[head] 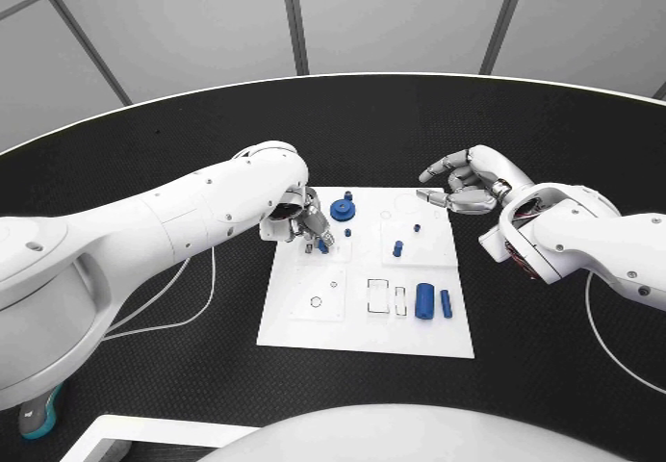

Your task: Assemble the parts on the task board

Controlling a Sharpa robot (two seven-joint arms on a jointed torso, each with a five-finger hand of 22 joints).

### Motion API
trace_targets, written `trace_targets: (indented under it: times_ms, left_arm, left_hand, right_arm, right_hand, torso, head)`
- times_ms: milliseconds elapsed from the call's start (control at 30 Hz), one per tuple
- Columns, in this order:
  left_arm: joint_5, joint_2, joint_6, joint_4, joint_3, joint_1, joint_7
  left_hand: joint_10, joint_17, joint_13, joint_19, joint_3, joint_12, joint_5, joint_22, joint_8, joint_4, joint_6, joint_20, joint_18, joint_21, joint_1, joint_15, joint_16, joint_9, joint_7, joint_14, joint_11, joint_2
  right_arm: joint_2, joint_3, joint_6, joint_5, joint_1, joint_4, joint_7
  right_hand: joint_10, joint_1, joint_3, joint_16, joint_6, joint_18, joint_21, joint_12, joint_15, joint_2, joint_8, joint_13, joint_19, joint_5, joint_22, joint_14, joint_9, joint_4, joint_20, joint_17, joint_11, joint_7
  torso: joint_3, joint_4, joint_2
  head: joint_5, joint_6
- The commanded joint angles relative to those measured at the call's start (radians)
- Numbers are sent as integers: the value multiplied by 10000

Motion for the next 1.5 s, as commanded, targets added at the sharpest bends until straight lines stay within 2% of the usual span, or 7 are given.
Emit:
trace_targets:
  times_ms: [33, 467, 900, 1033, 1500]
  left_arm:
    - [3, 1, -9, 1, 0, -2, 5]
    - [12, 1, 187, -10, 0, -10, -49]
    - [31, 2, 117, -10, 0, -16, -37]
    - [35, -2, 88, -13, 0, -16, -47]
    - [43, 9, 110, -26, 0, -16, -56]
  left_hand:
    - [-60, 1298, -2, -45, -88, 29, 53, -7, -53, 30, 14, -14, -32, -50, -87, -19, -40, -19, -60, 649, 14, 15]
    - [-94, 1277, -31, -51, -285, 16, 44, -20, -104, 142, 38, -12, -30, -61, -150, -13, -51, -35, -52, 642, 23, -12]
    - [-137, 1263, -73, -55, -419, -8, 48, -26, -154, 233, 39, -10, -29, -68, -189, -5, -60, -52, -39, 635, 32, -10]
    - [-175, 1253, -91, -68, -686, -14, 33, -51, -225, 390, 49, 0, -25, -86, -263, 13, -66, -75, -14, 630, 55, -41]
    - [-248, 1246, -147, -70, -1081, -39, 23, -57, -365, 526, 44, 16, -23, -97, -266, 38, -70, -138, 21, 625, 85, -183]
  right_arm:
    - [5, 0, 3, 0, 0, -2, 1]
    - [18, 0, 17, 0, 0, -14, 1]
    - [16, 0, 3, 0, 0, -11, -4]
    - [13, 0, -2, 0, 0, -8, -3]
    - [5, 0, -34, 0, 0, 3, -10]
  right_hand:
    - [-5, -92, 17, -35, 35, 82, -61, -56, -80, 5, 44, 1457, 516, 19, 1438, 976, -9, 52, -79, 2312, -56, 25]
    - [-5, -92, 17, -35, 35, 82, -61, -56, -80, 5, 44, 1457, 516, 19, 1438, 976, -9, 52, -79, 2312, -56, 25]
    - [-9, -99, 11, -43, 31, 83, -69, -60, -79, 3, 43, 1454, 513, 19, 1433, 973, -11, 61, -79, 2300, -55, 25]
    - [-9, -99, 11, -43, 31, 83, -69, -60, -79, 3, 43, 1454, 513, 19, 1433, 973, -11, 61, -79, 2300, -55, 25]
    - [-45, -112, -1, -58, 26, 96, -119, -100, -79, -6, 41, 1418, 496, 17, 1395, 966, -14, 72, -79, 2273, -54, 25]
  torso:
    - [-1, 2, -2]
    - [3, 5, -6]
    - [-1, 7, 0]
    - [-4, 9, 2]
    - [3, 2, 0]
  head:
    - [-3, -4]
    - [-18, -2]
    - [-34, 0]
    - [-33, -3]
    - [-36, -13]
